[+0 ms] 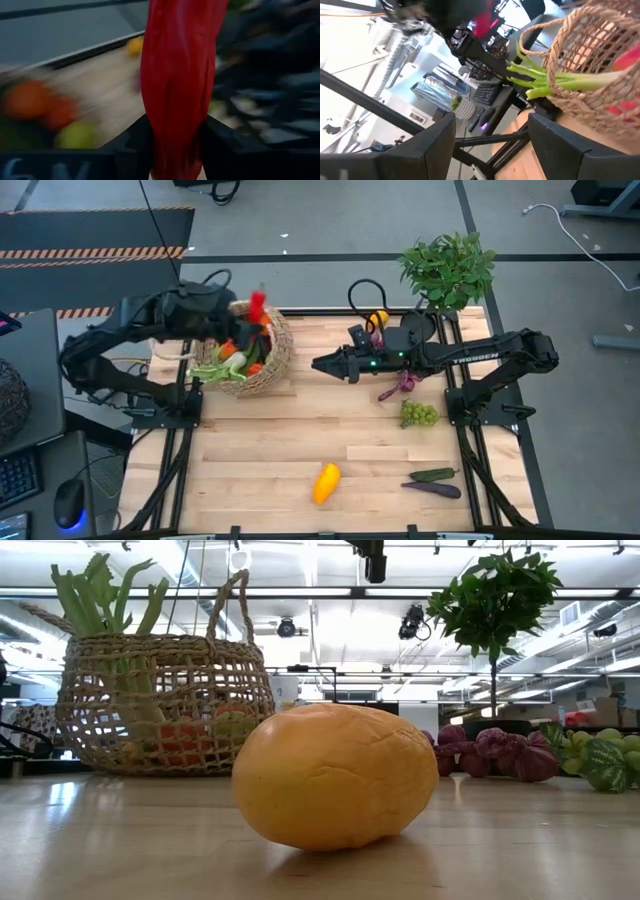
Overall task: Build produce basket
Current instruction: Put the red chili pepper into the brown basket, then put the green chili pepper into the brown basket
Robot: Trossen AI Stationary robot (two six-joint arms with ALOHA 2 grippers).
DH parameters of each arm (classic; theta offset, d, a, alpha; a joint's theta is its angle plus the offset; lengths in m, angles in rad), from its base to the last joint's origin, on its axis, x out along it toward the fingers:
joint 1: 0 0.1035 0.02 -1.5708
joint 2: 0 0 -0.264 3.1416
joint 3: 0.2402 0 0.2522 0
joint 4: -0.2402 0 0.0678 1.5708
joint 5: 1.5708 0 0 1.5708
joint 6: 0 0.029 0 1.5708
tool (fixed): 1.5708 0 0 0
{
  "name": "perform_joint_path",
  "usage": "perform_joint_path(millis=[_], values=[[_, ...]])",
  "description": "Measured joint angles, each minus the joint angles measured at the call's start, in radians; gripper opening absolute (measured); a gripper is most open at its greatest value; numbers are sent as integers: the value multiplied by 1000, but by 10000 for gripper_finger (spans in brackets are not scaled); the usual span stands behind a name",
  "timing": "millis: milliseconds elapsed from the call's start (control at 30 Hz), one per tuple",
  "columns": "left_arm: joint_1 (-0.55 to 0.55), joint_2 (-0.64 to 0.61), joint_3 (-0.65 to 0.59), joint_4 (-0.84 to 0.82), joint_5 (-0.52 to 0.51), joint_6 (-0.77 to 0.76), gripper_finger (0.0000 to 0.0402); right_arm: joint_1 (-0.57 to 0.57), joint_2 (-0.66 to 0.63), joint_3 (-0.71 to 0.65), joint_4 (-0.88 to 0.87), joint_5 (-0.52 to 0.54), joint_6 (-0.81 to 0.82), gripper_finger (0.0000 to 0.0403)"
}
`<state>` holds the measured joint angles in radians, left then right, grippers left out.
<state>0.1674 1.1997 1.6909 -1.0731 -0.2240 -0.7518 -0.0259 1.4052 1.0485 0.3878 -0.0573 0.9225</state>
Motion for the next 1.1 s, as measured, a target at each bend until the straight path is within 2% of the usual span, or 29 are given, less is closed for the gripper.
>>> perform_joint_path(millis=[167,333,567,667,733,833,967,1100], values=[[37,-18,-2,-257,-44,7,133,5,0,0,-41,-52,46,250],[39,-1,-1,-358,-44,106,155,5,0,0,-102,-79,38,249],[39,38,-2,-379,-43,176,276,11,0,0,-119,-91,51,248],[39,46,-2,-375,-44,181,327,29,0,0,-193,-91,55,248],[37,46,-2,-358,-42,179,347,47,-2,0,-281,-91,62,247],[14,38,-2,-286,-14,152,355,85,-7,0,-457,-68,72,241],[-40,35,-2,-85,24,130,356,139,-12,0,-708,-46,91,234],[-100,40,-2,133,38,135,357,216,-12,0,-948,-77,100,231]])
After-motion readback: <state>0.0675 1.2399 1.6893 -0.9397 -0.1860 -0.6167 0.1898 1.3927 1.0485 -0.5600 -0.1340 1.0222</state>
